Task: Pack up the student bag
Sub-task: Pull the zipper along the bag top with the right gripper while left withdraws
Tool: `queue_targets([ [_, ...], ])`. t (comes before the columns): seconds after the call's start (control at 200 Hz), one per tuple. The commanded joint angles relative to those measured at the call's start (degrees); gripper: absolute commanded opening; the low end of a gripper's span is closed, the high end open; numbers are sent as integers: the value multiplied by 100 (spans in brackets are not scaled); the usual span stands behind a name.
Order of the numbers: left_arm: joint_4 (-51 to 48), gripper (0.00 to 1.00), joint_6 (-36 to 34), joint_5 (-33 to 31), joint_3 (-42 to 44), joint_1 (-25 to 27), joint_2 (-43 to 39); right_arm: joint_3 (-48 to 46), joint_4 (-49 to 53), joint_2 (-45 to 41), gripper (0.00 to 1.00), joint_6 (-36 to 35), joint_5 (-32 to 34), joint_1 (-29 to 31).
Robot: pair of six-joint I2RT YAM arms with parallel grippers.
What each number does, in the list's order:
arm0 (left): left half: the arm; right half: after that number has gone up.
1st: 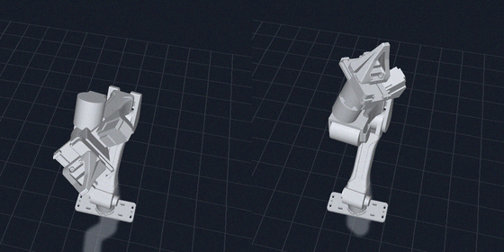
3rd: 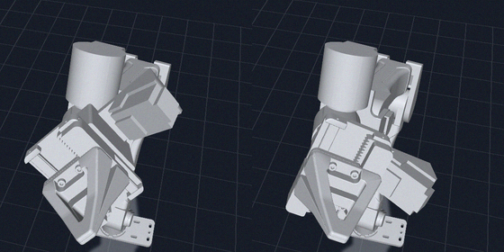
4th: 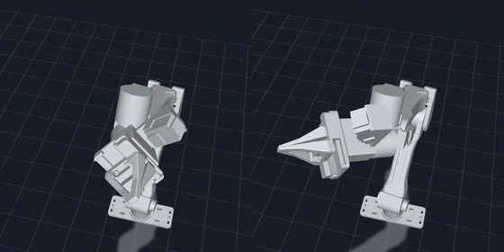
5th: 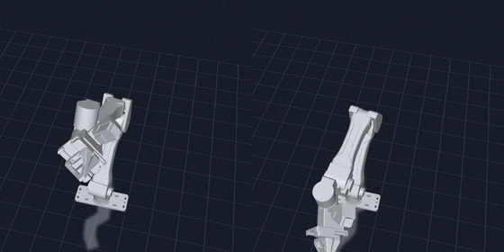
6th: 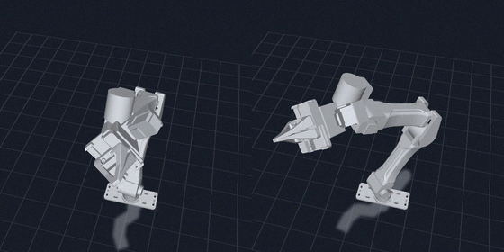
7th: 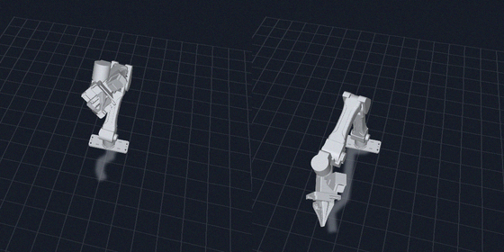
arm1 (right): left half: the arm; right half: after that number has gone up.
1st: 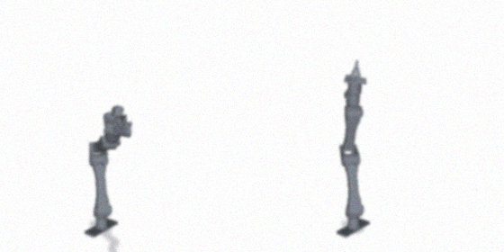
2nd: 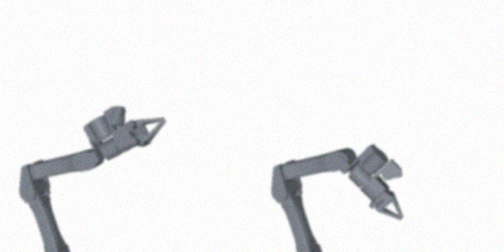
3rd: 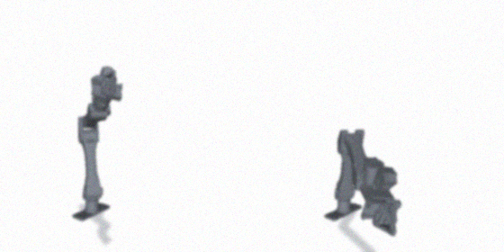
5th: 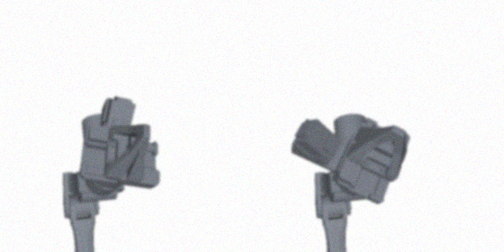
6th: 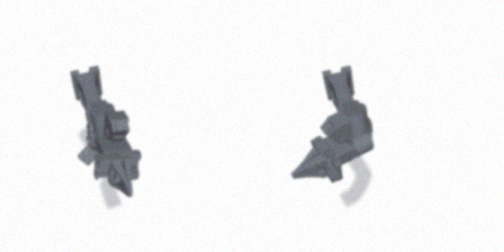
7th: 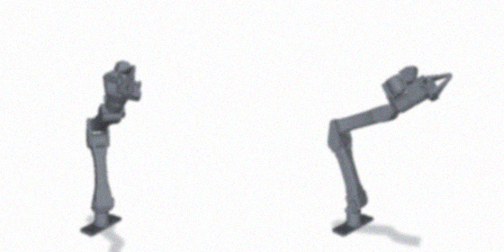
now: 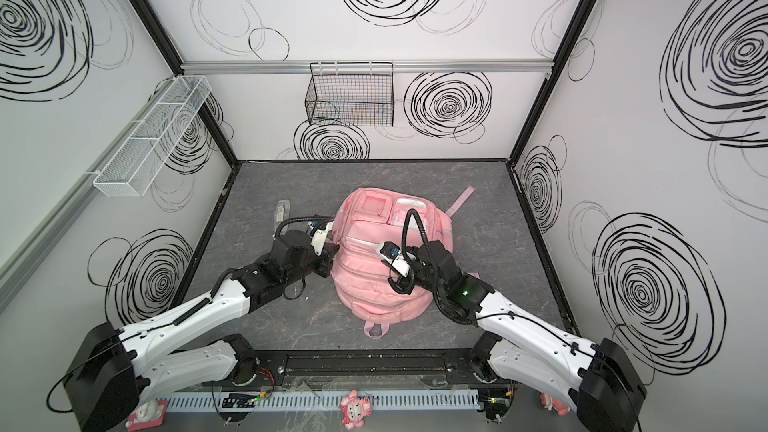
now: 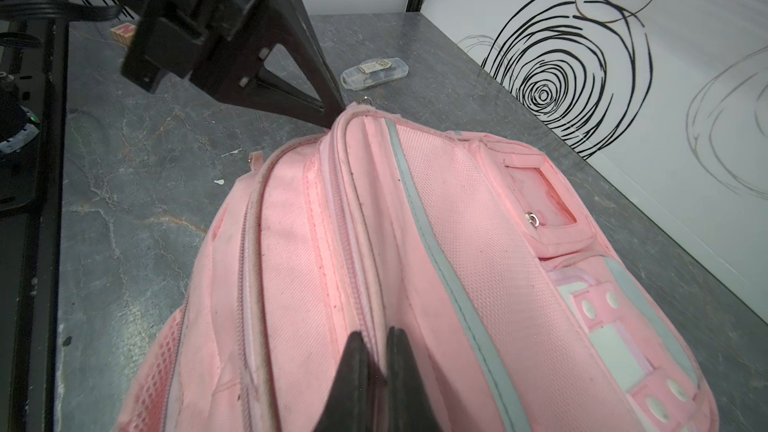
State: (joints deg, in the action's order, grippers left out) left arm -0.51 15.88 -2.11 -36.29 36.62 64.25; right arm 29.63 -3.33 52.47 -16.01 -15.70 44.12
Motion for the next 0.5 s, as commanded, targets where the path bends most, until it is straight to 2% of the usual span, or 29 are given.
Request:
queue_targets([
  [0.0,261,0,418,-458,52,-458,352,0,-606,-451,0,62,-201,-29],
  [0.18,593,0,586,-295,51,-590,782,-7,-616,-575,0,-5,-314,0],
  [0.495,1125,0,840,95,320,-935,1001,-160,-808,-648,0,4,-459,22],
])
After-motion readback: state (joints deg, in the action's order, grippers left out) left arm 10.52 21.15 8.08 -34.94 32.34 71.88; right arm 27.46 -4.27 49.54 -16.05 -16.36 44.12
